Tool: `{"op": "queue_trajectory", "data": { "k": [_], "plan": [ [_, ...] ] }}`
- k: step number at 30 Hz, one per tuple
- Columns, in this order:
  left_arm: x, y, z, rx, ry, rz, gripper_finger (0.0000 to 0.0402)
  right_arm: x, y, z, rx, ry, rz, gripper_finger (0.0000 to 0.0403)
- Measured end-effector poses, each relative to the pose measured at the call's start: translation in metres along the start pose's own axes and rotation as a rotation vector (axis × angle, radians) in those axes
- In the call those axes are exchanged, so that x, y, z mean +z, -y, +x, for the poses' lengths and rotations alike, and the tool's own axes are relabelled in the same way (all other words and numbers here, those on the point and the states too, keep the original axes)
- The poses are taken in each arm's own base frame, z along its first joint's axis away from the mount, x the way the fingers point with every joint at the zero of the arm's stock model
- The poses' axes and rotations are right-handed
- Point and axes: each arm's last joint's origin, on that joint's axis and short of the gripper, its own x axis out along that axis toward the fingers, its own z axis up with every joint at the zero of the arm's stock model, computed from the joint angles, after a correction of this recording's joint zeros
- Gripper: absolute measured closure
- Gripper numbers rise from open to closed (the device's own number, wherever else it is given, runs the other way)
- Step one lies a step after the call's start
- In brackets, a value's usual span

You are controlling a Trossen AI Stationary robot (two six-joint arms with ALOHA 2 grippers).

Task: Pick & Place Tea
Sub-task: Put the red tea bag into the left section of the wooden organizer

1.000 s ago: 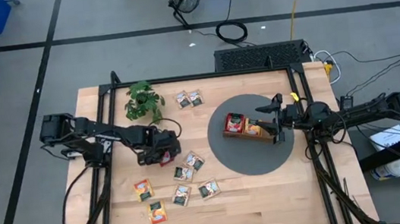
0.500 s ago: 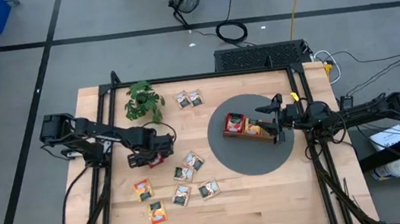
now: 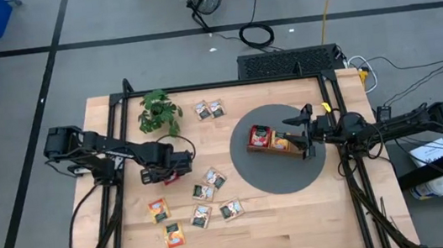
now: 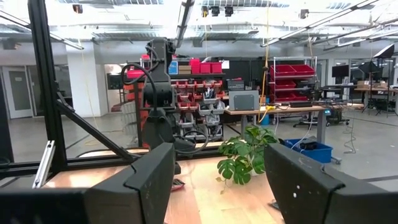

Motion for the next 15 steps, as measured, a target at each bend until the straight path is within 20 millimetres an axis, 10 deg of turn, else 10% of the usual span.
{"op": "queue_trajectory", "data": {
  "k": [15],
  "plan": [
    [-0.0013, 0.0026, 0.0001, -0.033, 0.062, 0.326, 0.0371, -0.0007, 0.0001, 0.0, -0.001, -0.007, 0.014, 0.0174]
  ]
}}
